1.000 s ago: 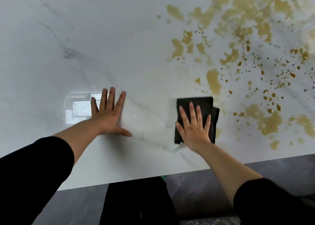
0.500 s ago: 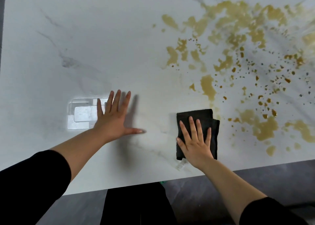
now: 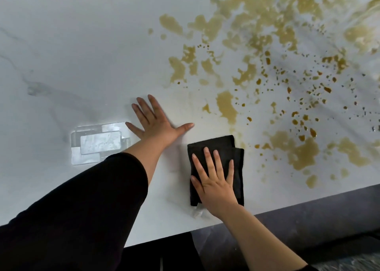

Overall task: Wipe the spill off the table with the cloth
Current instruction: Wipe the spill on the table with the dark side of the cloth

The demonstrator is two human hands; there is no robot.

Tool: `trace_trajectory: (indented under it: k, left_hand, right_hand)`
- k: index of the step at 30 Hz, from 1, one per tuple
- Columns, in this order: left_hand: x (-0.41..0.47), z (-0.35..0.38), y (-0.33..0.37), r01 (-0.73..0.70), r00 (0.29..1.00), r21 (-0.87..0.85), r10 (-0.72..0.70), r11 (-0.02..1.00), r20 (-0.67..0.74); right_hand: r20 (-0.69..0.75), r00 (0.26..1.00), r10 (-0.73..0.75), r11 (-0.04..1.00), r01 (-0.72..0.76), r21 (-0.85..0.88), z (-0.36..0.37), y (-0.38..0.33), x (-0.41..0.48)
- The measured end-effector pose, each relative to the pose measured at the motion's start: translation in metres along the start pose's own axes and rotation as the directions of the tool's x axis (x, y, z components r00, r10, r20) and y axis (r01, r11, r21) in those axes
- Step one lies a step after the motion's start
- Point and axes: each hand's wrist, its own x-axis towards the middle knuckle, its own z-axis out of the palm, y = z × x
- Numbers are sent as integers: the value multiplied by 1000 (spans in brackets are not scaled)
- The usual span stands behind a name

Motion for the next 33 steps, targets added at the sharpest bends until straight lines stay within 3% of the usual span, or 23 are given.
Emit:
trace_trajectory:
  k: [9, 15, 24, 27, 33]
  left_hand:
    - [5, -4, 1, 19, 997, -8, -18, 1000, 70]
    - [6, -11, 2, 42, 987, -10, -39, 999, 153]
    - [7, -14, 8, 89, 986, -12, -86, 996, 144]
    - [4, -17, 8, 91, 983, -14, -88, 996, 160]
    - [-3, -26, 12, 89, 969, -10, -84, 996, 234]
  right_hand:
    - [77, 989, 124, 988, -131, 86, -10, -6, 3]
    - [35, 974, 222, 971, -224, 89, -44, 7, 70]
    - [17, 997, 71, 996, -72, 47, -121, 16, 192]
    - [12, 999, 44, 998, -45, 41, -117, 18, 179]
    - [132, 991, -24, 998, 31, -53, -85, 44, 108]
